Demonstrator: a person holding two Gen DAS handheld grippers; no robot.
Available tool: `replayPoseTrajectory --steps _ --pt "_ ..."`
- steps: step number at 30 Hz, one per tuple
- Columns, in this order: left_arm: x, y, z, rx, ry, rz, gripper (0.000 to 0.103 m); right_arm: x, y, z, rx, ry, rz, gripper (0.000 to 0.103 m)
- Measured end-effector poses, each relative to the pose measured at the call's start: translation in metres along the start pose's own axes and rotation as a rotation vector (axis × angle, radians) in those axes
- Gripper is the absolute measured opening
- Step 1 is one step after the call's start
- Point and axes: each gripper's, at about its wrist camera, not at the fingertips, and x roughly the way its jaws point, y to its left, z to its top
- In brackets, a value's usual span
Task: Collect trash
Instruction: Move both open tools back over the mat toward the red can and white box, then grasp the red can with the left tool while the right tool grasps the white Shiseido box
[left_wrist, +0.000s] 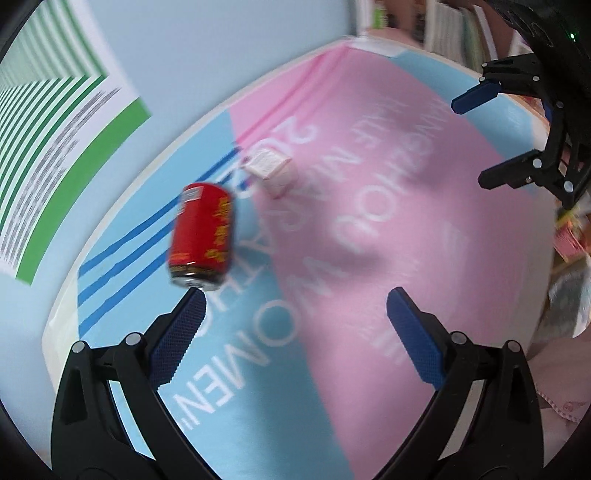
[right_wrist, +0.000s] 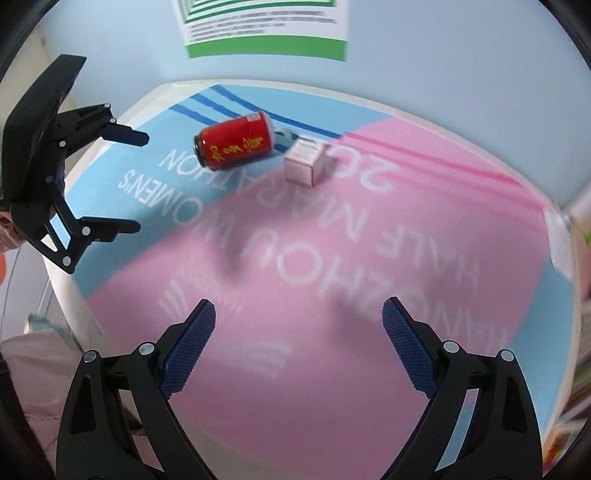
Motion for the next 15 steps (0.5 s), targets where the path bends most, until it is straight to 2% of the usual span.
replayPoseTrajectory --steps 8,15 --pt "0.017 0.043 0.019 -0.121 0.025 0.048 0.096 0.040 -0.018 0.072 -0.108 0.003 0.102 0.091" --pt "0.040 0.064 0.027 -0.139 0.075 0.075 0.096 0.074 -0.028 0.111 -0.177 0.022 0.157 0.091"
